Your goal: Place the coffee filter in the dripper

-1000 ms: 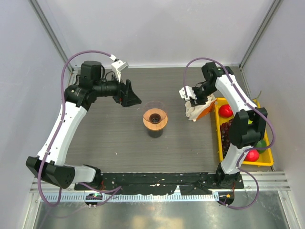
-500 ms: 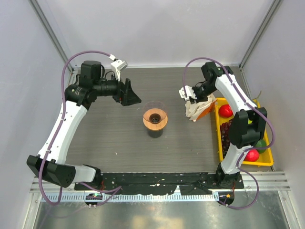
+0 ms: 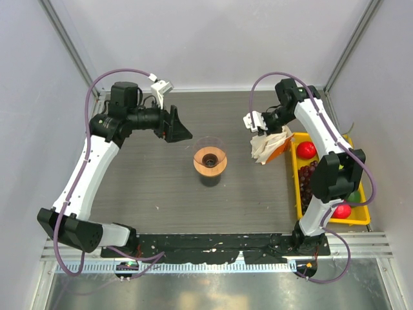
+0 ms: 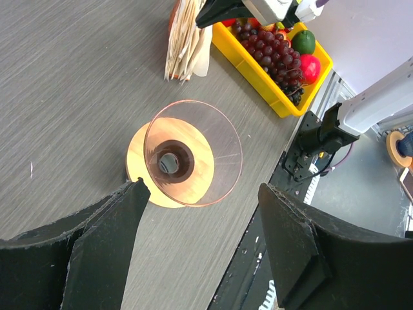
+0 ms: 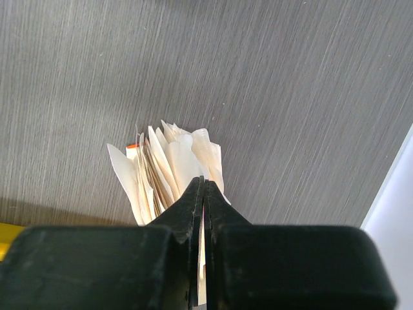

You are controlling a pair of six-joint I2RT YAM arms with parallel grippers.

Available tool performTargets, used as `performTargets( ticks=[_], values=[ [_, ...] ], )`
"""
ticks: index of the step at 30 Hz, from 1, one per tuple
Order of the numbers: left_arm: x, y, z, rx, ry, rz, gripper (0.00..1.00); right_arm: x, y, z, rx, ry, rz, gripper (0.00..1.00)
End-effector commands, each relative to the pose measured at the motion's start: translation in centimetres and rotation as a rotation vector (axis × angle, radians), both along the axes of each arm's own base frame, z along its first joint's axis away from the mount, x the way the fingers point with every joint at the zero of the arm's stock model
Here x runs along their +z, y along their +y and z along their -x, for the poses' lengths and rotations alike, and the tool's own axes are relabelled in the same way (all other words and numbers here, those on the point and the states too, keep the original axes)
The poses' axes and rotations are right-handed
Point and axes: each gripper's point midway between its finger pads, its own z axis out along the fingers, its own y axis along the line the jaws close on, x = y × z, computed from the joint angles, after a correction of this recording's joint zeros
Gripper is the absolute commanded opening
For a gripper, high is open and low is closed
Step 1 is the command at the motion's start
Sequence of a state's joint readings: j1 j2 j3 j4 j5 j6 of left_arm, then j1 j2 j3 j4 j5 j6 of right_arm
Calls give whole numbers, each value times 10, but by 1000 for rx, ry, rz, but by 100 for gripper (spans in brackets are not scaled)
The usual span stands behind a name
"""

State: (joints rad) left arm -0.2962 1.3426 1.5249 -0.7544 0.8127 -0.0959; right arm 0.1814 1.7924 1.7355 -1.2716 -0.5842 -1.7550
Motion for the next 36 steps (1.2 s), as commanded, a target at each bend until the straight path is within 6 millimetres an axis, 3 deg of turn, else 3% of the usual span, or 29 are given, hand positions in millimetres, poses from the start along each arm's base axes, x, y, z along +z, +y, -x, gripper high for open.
performTargets(
  ticks=[1,11,19,20,21,23,26,31,36],
  values=[
    [8,-2,-2,-13,-31,29,79,35,2,8,15,-64,-39,5],
    [7,0,-4,-6,-30,28,79,54,-3,17,5,-72,-59,5],
    [8,-1,-6,-5,-32,29,80,49,-12,18,-12,-59,-52,6],
    [8,0,-6,-5,-29,29,80,45,-14,19,-10,-53,-45,11],
    [8,0,-5,-6,-30,27,81,46,-14,21,-6,-55,-46,25],
    [7,0,-5,-5,-28,25,81,44,-13,23,5,-56,-46,43],
    [6,0,-5,-9,-28,24,82,44,-13,24,3,-52,-51,55],
    [4,0,-7,-6,-25,21,82,43,-14,24,4,-53,-50,54],
    [3,-2,-7,-16,-20,29,82,39,-7,26,20,-34,-77,41]
  ],
)
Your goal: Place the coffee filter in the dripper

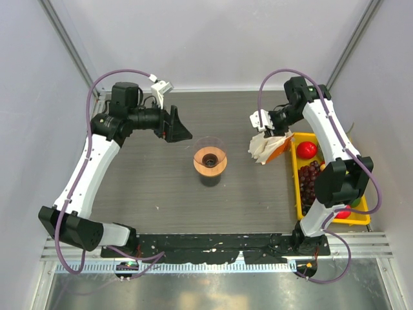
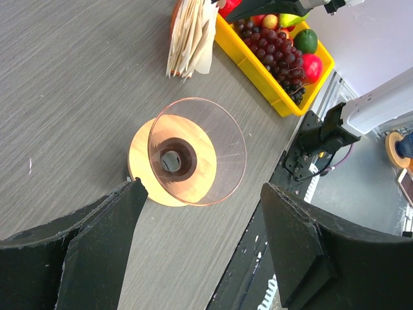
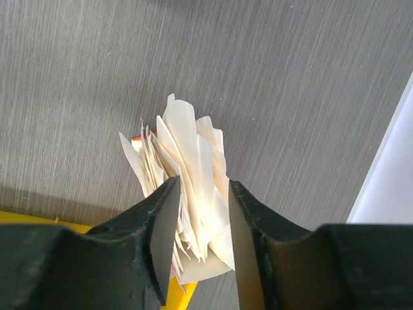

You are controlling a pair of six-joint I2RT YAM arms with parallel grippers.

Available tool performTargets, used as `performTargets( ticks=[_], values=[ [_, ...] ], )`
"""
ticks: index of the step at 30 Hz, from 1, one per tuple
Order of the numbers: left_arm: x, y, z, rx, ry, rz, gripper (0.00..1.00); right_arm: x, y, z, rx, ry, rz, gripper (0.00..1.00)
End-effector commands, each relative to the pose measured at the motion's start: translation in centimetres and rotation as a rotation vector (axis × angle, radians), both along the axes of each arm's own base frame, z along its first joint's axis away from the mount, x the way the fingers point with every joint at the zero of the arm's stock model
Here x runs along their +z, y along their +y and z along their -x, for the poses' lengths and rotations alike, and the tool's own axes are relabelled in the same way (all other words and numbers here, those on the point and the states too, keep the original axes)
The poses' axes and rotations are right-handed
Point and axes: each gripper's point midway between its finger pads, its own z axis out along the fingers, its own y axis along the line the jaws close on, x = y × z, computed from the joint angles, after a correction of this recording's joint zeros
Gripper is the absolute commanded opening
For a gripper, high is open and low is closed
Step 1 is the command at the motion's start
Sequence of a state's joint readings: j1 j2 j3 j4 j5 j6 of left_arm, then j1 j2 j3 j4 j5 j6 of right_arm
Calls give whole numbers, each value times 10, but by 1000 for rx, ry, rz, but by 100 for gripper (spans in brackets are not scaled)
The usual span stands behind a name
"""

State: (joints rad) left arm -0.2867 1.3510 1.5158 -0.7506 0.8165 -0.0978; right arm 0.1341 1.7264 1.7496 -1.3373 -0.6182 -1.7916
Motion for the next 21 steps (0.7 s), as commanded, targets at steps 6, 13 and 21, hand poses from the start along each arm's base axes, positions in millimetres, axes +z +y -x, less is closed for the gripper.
performTargets(
  ticks=[6,13,21],
  values=[
    [7,-4,-2,-27,-32,31,82,-2,9,25,42,38,-17,36],
    [7,-4,-1,-30,-29,35,82,-9,7,18,2,15,-9,36],
    [8,-5,-2,-32,-29,38,81,3,17,-11,-35,14,-57,39]
  ],
)
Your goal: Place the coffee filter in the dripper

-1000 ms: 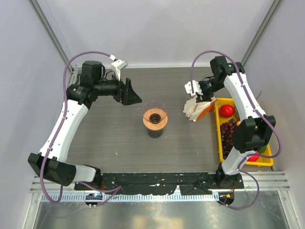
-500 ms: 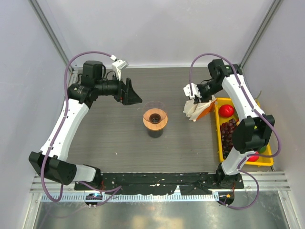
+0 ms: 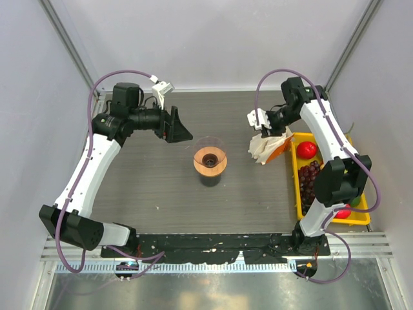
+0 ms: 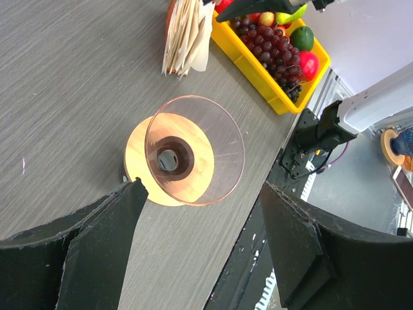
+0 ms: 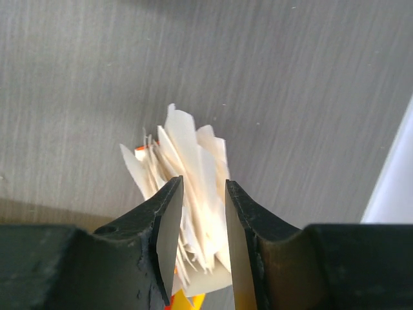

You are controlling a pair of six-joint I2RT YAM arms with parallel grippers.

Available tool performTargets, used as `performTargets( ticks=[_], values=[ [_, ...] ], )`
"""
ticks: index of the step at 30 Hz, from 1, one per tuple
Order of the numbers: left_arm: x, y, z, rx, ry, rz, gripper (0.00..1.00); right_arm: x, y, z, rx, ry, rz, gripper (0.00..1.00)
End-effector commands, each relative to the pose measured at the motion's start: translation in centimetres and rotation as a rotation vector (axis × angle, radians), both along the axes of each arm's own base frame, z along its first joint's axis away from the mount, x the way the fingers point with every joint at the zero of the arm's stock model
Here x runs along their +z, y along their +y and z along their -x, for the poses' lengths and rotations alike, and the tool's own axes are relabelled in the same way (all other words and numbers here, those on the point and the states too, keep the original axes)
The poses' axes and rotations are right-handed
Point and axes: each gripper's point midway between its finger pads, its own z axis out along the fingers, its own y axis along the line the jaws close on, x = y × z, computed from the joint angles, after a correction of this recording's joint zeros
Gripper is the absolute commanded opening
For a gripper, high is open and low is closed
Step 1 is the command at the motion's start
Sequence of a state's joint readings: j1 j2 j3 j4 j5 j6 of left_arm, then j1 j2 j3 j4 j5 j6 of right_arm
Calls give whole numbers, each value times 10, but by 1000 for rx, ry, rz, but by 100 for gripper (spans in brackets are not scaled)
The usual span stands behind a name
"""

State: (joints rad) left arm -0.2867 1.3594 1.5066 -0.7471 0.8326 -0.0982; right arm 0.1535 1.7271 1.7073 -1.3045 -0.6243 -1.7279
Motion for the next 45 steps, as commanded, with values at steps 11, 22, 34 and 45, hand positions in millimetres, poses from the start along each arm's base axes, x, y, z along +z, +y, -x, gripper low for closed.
performTargets(
  ticks=[11,22,34,45],
  values=[
    [8,-2,-6,-10,-27,27,81,-6,15,-26,9,5,-25,43],
    [3,-1,-13,4,0,27,81,-20,12,-30,31,29,5,37],
    [0,1,-16,19,20,31,81,-28,9,-17,53,75,31,28],
    [0,4,-17,29,31,32,81,-20,7,-14,53,72,37,5]
  ],
)
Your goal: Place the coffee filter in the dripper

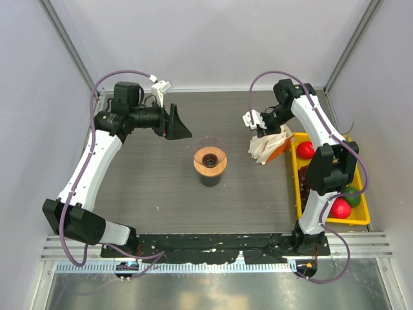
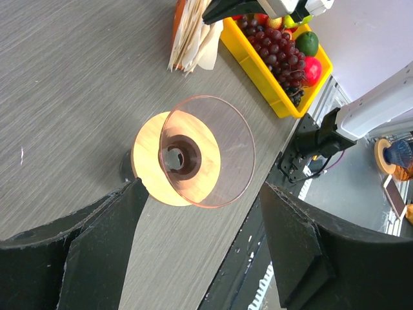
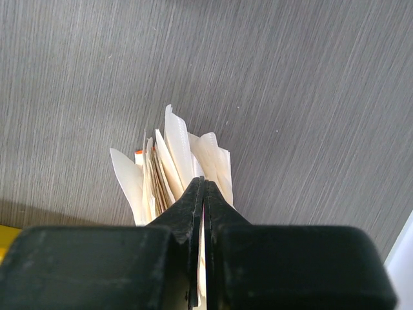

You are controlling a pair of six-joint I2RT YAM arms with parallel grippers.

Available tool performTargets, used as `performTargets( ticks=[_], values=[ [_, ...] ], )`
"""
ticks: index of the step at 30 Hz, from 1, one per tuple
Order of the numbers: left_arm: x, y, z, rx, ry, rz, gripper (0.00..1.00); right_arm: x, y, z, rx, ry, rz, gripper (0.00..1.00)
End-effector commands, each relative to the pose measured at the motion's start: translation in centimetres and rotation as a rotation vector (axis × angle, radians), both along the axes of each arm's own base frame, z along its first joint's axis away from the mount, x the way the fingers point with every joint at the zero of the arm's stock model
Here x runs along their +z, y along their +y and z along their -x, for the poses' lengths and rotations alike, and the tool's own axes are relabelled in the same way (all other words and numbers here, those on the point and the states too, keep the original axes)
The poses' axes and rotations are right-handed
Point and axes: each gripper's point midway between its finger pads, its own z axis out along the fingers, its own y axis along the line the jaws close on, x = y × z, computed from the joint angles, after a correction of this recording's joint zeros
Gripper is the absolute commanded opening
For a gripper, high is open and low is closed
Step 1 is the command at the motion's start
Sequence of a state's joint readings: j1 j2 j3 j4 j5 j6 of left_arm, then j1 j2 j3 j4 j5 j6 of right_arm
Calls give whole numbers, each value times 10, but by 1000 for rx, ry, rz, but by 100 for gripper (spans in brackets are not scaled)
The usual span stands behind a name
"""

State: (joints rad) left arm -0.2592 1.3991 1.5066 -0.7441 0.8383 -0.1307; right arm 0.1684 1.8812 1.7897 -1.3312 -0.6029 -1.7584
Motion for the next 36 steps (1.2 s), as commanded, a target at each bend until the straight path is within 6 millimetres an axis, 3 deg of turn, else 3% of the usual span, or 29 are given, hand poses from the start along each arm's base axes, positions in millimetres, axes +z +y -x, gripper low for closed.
performTargets(
  ticks=[1,7,12,22,36],
  values=[
    [12,0,-5,-5,-36,29,81,17,1,7,11,-2,-4,5],
    [18,-3,-6,-17,-58,47,81,49,4,10,-33,-58,-50,6],
    [19,-4,-9,-16,-60,53,81,65,5,4,-74,-82,-86,5],
    [23,-6,-19,-1,-129,40,80,82,4,6,-102,-106,-113,5],
    [29,-24,-46,-2,-178,23,79,108,-24,-15,-228,-218,-154,5]
  ],
)
